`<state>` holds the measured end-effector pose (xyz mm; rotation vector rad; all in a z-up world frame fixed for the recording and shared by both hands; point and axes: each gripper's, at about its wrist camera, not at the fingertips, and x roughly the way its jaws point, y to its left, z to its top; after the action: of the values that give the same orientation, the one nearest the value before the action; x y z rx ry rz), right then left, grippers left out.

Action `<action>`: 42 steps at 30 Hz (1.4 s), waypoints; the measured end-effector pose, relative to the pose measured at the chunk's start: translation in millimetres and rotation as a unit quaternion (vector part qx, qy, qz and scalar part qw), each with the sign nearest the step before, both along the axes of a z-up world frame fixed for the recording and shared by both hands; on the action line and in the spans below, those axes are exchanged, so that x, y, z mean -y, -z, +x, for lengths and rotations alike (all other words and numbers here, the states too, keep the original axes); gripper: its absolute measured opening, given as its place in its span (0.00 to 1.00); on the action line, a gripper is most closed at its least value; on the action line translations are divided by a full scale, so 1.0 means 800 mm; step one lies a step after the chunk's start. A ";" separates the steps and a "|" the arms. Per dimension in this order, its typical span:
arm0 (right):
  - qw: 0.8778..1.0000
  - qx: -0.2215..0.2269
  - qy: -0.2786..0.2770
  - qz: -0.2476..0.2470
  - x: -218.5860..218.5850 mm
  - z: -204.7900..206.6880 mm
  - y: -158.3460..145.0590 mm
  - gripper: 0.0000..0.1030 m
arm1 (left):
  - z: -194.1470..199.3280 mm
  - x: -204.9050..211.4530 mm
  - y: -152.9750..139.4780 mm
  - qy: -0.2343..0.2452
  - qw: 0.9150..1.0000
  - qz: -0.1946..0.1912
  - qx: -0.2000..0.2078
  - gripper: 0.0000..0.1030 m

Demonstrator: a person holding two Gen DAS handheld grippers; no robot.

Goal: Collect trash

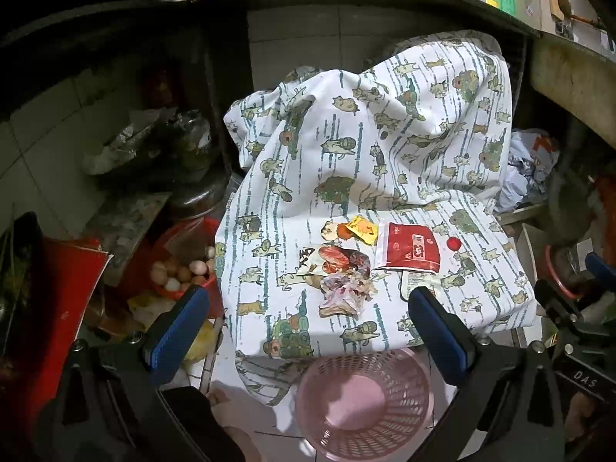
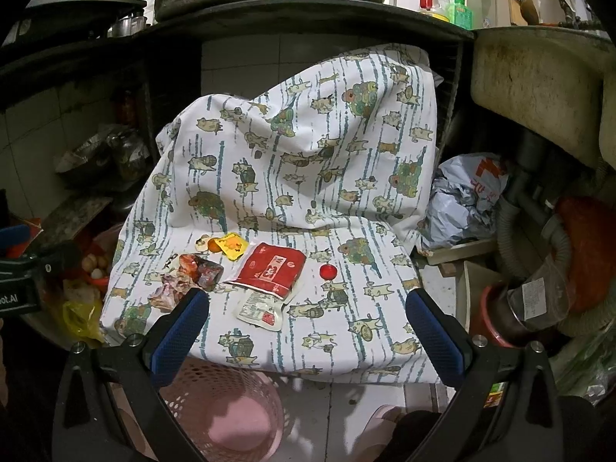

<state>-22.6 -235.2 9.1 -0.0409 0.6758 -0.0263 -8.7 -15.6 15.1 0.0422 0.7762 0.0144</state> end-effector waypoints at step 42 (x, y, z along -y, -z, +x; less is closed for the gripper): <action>1.000 -0.005 0.001 0.009 0.005 -0.005 -0.001 1.00 | -0.009 0.006 0.003 0.008 1.000 0.004 0.006 1.00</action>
<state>-26.9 -239.1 9.5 -0.0221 0.6859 -0.0222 -15.9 -20.6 12.9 0.0558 0.7635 0.0034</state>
